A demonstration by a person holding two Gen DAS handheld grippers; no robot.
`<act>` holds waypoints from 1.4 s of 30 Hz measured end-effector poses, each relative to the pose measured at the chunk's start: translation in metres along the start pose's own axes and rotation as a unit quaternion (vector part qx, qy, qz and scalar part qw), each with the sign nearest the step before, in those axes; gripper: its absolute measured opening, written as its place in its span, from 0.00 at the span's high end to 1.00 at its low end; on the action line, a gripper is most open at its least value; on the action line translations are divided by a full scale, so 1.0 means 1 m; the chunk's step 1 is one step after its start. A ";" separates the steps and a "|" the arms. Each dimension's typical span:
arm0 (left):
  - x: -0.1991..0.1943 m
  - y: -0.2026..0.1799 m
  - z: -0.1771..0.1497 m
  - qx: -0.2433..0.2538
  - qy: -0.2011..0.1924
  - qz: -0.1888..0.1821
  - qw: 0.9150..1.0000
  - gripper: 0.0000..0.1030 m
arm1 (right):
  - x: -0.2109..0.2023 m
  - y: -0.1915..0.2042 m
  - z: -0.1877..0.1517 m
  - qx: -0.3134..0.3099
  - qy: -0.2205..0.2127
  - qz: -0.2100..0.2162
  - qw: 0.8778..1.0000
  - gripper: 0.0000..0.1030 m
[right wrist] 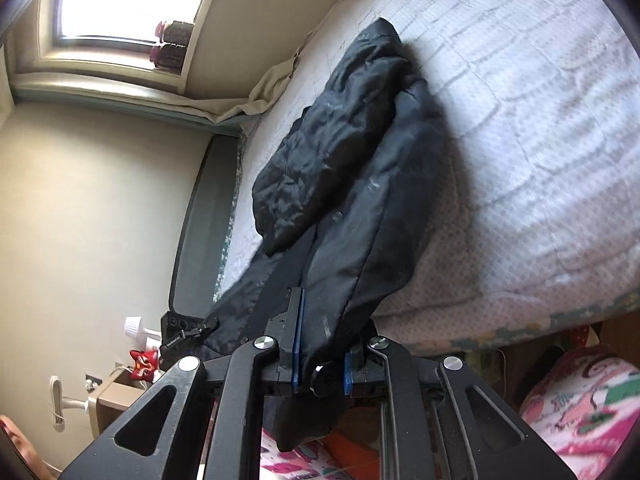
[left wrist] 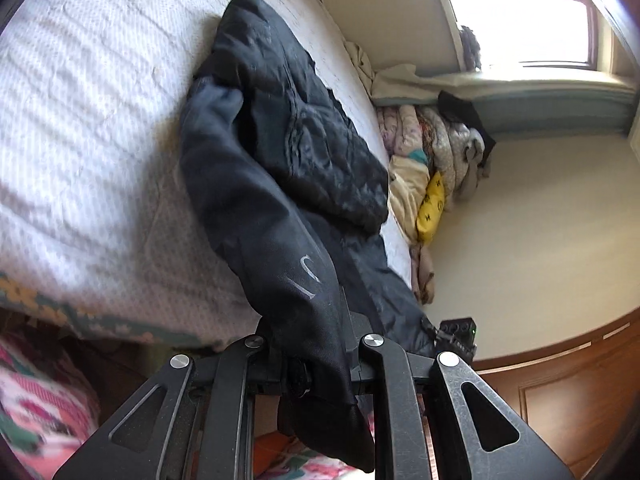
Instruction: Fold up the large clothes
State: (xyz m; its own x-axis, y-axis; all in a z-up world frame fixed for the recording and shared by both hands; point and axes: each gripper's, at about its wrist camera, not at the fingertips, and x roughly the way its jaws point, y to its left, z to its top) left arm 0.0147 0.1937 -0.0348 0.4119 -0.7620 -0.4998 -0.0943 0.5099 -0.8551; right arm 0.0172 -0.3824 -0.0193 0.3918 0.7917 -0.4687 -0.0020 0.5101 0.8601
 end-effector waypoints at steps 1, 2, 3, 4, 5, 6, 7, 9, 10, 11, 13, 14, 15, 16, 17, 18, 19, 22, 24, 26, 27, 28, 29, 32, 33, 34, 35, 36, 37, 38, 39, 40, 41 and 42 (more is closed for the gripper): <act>-0.001 -0.003 0.007 0.003 -0.002 -0.002 1.000 0.82 | 0.002 0.004 0.007 -0.003 0.000 0.000 1.000 0.90; -0.001 -0.009 0.016 0.006 -0.006 -0.003 1.000 0.82 | 0.003 0.008 0.010 -0.007 0.000 0.000 1.000 0.90; 0.000 -0.016 0.026 0.011 -0.011 -0.001 1.000 0.82 | 0.006 0.016 0.021 -0.014 -0.001 -0.001 1.000 0.90; 0.001 -0.022 0.035 0.015 -0.014 -0.001 1.000 0.82 | 0.009 0.023 0.030 -0.021 -0.002 -0.002 1.000 0.90; 0.002 -0.029 0.043 0.019 -0.019 0.000 1.000 0.82 | 0.011 0.030 0.036 -0.026 -0.003 -0.002 1.000 0.90; 0.004 -0.036 0.052 0.023 -0.023 0.001 0.999 0.82 | 0.015 0.038 0.048 -0.035 -0.005 -0.004 0.999 0.90; 0.006 -0.043 0.063 0.028 -0.026 0.001 0.999 0.82 | 0.019 0.045 0.058 -0.041 -0.007 -0.008 0.999 0.90; 0.010 -0.053 0.084 0.031 -0.031 0.001 0.999 0.82 | 0.024 0.055 0.078 -0.047 -0.013 -0.013 0.999 0.90; 0.012 -0.056 0.094 0.030 -0.033 0.001 0.999 0.82 | 0.027 0.059 0.089 -0.047 -0.017 -0.016 0.999 0.90; 0.016 -0.059 0.106 0.028 -0.035 0.002 0.999 0.82 | 0.030 0.060 0.094 -0.046 -0.019 -0.018 0.999 0.90; 0.024 -0.063 0.126 0.021 -0.039 0.005 0.999 0.82 | 0.036 0.061 0.116 -0.037 -0.026 -0.027 0.999 0.90; 0.028 -0.063 0.137 0.015 -0.042 0.007 0.999 0.82 | 0.040 0.060 0.123 -0.032 -0.029 -0.032 0.999 0.90; 0.030 -0.060 0.145 0.010 -0.044 0.009 0.999 0.82 | 0.046 0.058 0.136 -0.025 -0.034 -0.040 0.998 0.90; 0.036 -0.059 0.155 0.005 -0.047 0.012 0.999 0.82 | 0.050 0.056 0.144 -0.019 -0.037 -0.046 0.998 0.90; 0.040 -0.058 0.162 0.003 -0.048 0.016 0.999 0.82 | 0.054 0.055 0.153 -0.013 -0.040 -0.052 0.998 0.90; 0.046 -0.057 0.170 0.000 -0.049 0.023 0.999 0.82 | 0.058 0.053 0.158 -0.008 -0.042 -0.056 0.998 0.90; 0.054 -0.055 0.178 -0.002 -0.050 0.031 0.998 0.82 | 0.065 0.048 0.169 0.001 -0.045 -0.063 0.997 0.90; 0.072 -0.045 0.196 -0.018 -0.049 0.043 0.998 0.82 | 0.080 0.038 0.187 0.016 -0.047 -0.078 0.996 0.90; 0.085 -0.036 0.207 -0.029 -0.049 0.050 0.997 0.82 | 0.095 0.029 0.200 0.024 -0.046 -0.085 0.995 0.90; 0.094 -0.027 0.215 -0.035 -0.048 0.059 0.997 0.80 | 0.105 0.022 0.208 0.030 -0.044 -0.090 0.995 0.90; 0.097 -0.024 0.217 -0.036 -0.047 0.061 0.996 0.79 | 0.113 0.016 0.213 0.034 -0.043 -0.092 0.994 0.90; 0.101 -0.020 0.220 -0.037 -0.046 0.065 0.996 0.78 | 0.117 0.013 0.215 0.035 -0.042 -0.092 0.994 0.90; 0.104 -0.016 0.222 -0.040 -0.044 0.071 0.996 0.77 | 0.123 0.009 0.219 0.037 -0.040 -0.094 0.994 0.89; 0.110 -0.009 0.232 -0.063 -0.043 0.081 0.994 0.67 | 0.137 0.002 0.227 0.040 -0.041 -0.098 0.994 0.88; 0.111 -0.010 0.236 -0.064 -0.046 0.084 0.993 0.61 | 0.138 0.000 0.230 0.039 -0.047 -0.102 0.993 0.86; 0.110 -0.011 0.239 -0.059 -0.051 0.085 0.993 0.53 | 0.137 -0.002 0.233 0.038 -0.052 -0.103 0.993 0.85; 0.108 -0.014 0.242 -0.053 -0.059 0.087 0.993 0.48 | 0.138 -0.003 0.235 0.039 -0.057 -0.105 0.992 0.80; 0.106 -0.016 0.245 -0.049 -0.065 0.088 0.993 0.46 | 0.138 -0.004 0.236 0.041 -0.060 -0.106 0.992 0.73; 0.104 -0.017 0.246 -0.049 -0.069 0.085 0.993 0.39 | 0.137 -0.007 0.239 0.046 -0.065 -0.102 0.992 0.70; 0.102 -0.017 0.247 -0.050 -0.078 0.079 0.993 0.34 | 0.136 -0.009 0.240 0.050 -0.071 -0.095 0.992 0.62; 0.098 -0.017 0.249 -0.051 -0.088 0.076 0.992 0.32 | 0.134 -0.010 0.242 0.056 -0.077 -0.088 0.992 0.54; 0.097 -0.018 0.250 -0.050 -0.093 0.078 0.991 0.31 | 0.130 -0.012 0.244 0.064 -0.086 -0.076 0.991 0.49; 0.094 -0.019 0.251 -0.048 -0.098 0.082 0.991 0.30 | 0.128 -0.012 0.245 0.068 -0.091 -0.070 0.991 0.40; 0.091 -0.021 0.251 -0.043 -0.107 0.087 0.990 0.30 | 0.124 -0.011 0.247 0.072 -0.097 -0.061 0.991 0.36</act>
State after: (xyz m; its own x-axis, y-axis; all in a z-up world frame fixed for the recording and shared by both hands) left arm 0.2817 0.2143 -0.0272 0.5636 -0.5594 -0.6078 -0.2534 0.5833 -0.7717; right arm 0.2931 -0.3727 -0.0375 0.5512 0.6403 -0.5349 0.1827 0.5329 0.8262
